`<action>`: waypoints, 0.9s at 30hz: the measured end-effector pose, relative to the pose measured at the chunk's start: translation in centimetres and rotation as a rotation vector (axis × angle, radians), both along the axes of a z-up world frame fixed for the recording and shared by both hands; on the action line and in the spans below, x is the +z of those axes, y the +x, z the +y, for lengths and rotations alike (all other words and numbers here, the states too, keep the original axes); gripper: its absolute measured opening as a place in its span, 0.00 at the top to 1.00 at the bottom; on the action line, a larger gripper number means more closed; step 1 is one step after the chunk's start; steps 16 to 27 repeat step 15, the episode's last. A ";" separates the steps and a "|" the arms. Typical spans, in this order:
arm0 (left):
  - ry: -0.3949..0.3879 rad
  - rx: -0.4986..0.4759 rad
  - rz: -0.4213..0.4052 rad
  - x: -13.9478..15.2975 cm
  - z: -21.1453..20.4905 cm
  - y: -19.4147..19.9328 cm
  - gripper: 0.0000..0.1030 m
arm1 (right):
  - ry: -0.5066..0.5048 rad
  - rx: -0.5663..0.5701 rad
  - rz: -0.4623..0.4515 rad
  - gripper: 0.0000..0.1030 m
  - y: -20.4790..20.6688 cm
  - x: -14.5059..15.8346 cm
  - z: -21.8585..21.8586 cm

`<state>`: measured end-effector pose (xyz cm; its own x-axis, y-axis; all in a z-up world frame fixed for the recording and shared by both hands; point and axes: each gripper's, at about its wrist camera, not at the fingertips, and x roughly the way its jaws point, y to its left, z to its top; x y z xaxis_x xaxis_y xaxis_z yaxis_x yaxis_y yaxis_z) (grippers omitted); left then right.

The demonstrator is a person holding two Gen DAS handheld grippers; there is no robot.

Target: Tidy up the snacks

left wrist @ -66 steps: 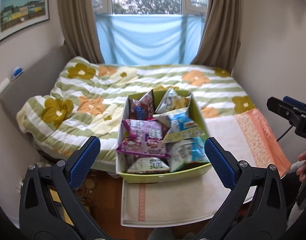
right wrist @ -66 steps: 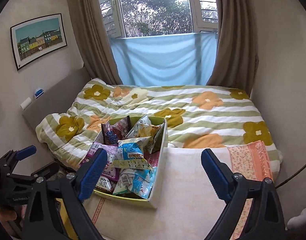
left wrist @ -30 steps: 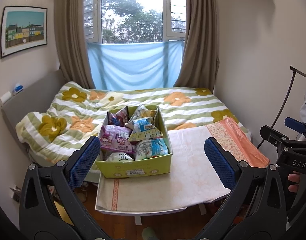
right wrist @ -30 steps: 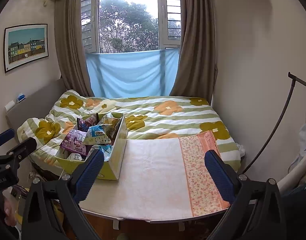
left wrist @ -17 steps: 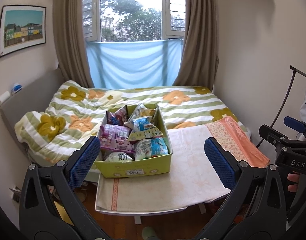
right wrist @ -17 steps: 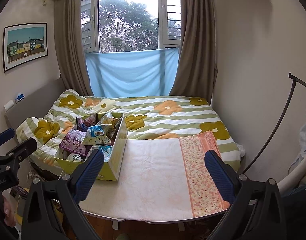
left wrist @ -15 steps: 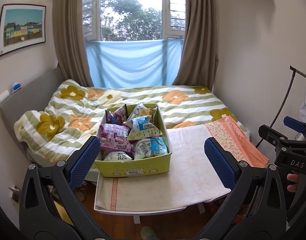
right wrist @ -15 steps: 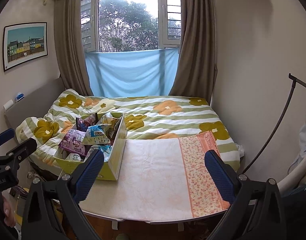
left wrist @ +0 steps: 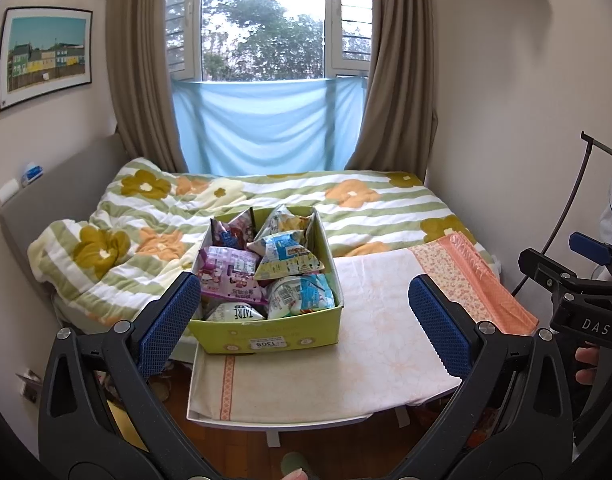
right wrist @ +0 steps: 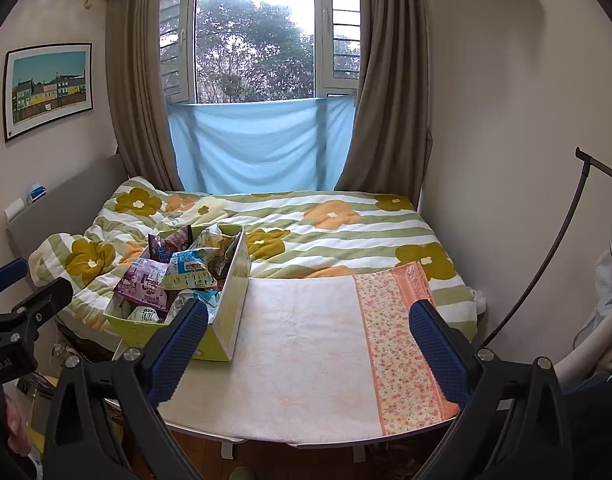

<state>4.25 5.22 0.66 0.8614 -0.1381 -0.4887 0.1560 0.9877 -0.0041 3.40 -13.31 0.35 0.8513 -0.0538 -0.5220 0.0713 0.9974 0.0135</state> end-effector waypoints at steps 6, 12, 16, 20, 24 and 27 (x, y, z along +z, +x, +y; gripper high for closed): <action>0.011 0.016 -0.001 0.0 -0.1 0.0 0.00 | 0.000 0.001 0.003 0.03 0.0 0.0 -0.1; -0.004 0.002 0.018 -0.2 -0.3 0.1 0.00 | 0.002 0.003 0.012 0.03 0.1 0.0 -0.2; 0.005 0.020 0.015 -0.3 -0.4 -0.1 0.00 | 0.005 0.011 0.018 0.03 0.4 -0.1 -0.2; 0.005 0.020 0.015 -0.3 -0.4 -0.1 0.00 | 0.005 0.011 0.018 0.03 0.4 -0.1 -0.2; 0.005 0.020 0.015 -0.3 -0.4 -0.1 0.00 | 0.005 0.011 0.018 0.03 0.4 -0.1 -0.2; 0.005 0.020 0.015 -0.3 -0.4 -0.1 0.00 | 0.005 0.011 0.018 0.03 0.4 -0.1 -0.2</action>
